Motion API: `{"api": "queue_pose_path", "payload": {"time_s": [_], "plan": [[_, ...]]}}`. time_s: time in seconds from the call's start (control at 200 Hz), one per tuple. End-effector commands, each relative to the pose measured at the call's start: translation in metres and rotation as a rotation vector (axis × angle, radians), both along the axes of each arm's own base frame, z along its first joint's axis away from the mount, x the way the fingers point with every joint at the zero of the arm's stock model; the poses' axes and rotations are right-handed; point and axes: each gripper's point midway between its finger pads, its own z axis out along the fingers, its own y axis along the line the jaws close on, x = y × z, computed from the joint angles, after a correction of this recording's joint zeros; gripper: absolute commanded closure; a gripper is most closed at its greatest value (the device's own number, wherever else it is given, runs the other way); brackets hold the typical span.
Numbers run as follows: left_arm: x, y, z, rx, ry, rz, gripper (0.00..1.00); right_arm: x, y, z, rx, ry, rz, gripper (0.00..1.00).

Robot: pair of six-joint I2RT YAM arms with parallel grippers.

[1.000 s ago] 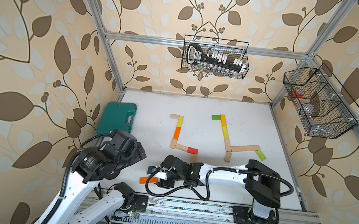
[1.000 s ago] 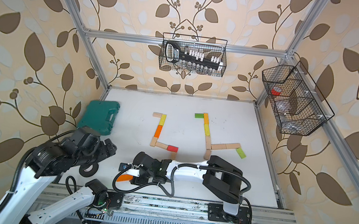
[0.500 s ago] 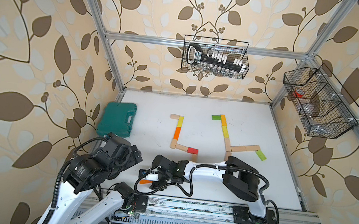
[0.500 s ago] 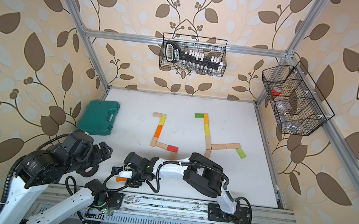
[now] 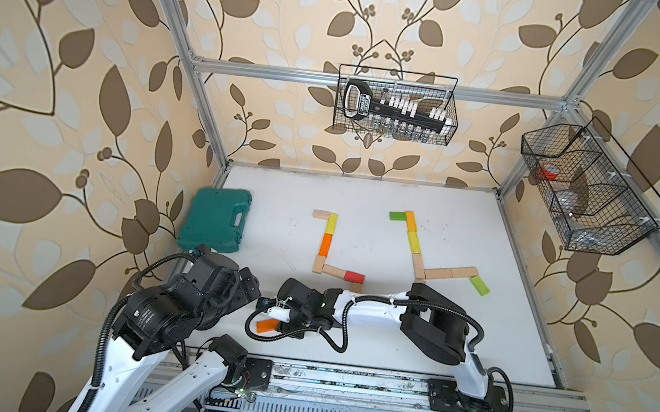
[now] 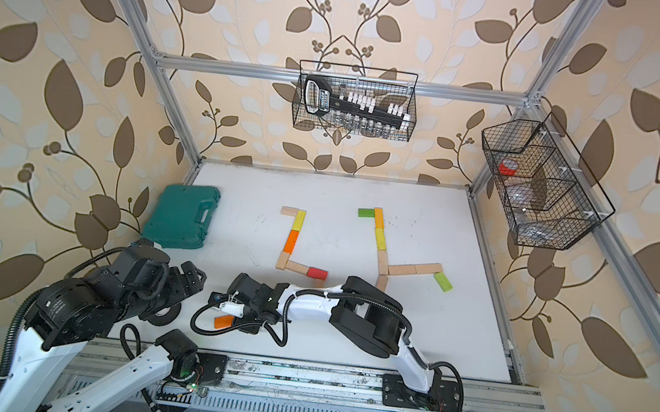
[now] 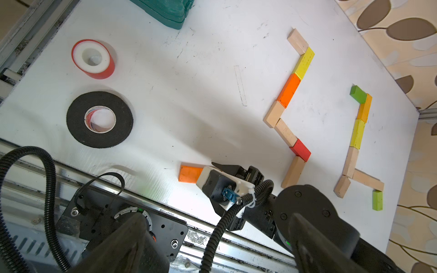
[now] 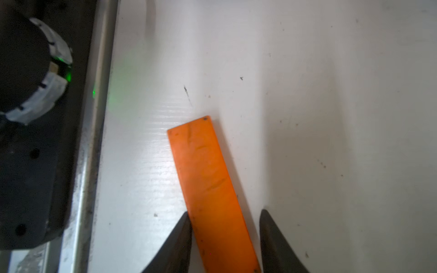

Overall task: Assemble a giraffe with building blocks
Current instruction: Move the building block to the center of the board.

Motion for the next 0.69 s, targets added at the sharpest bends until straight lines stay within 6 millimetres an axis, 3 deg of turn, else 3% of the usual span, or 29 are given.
{"api": "queue_pose_path", "payload": {"time_s": [0.0, 0.195, 0.38, 0.525, 0.69], "plan": [[0.0, 0.005, 0.001, 0.02, -0.015, 0.009, 0.05, -0.002, -0.029, -0.012, -0.083, 0.022, -0.081, 0.73], [0.008, -0.002, -0.005, 0.011, -0.019, -0.005, 0.05, 0.003, -0.064, 0.009, -0.065, 0.052, -0.3, 0.9], [0.019, -0.012, -0.017, 0.007, 0.011, -0.022, 0.05, 0.019, -0.097, 0.03, 0.025, 0.095, -0.694, 0.88], [0.026, -0.021, -0.034, 0.015, 0.087, -0.034, 0.05, 0.024, -0.111, 0.017, 0.026, 0.114, -0.869, 0.86], [0.03, -0.031, -0.056, 0.023, 0.187, -0.053, 0.05, 0.025, -0.114, -0.002, 0.017, 0.136, -0.948, 0.84]]}}
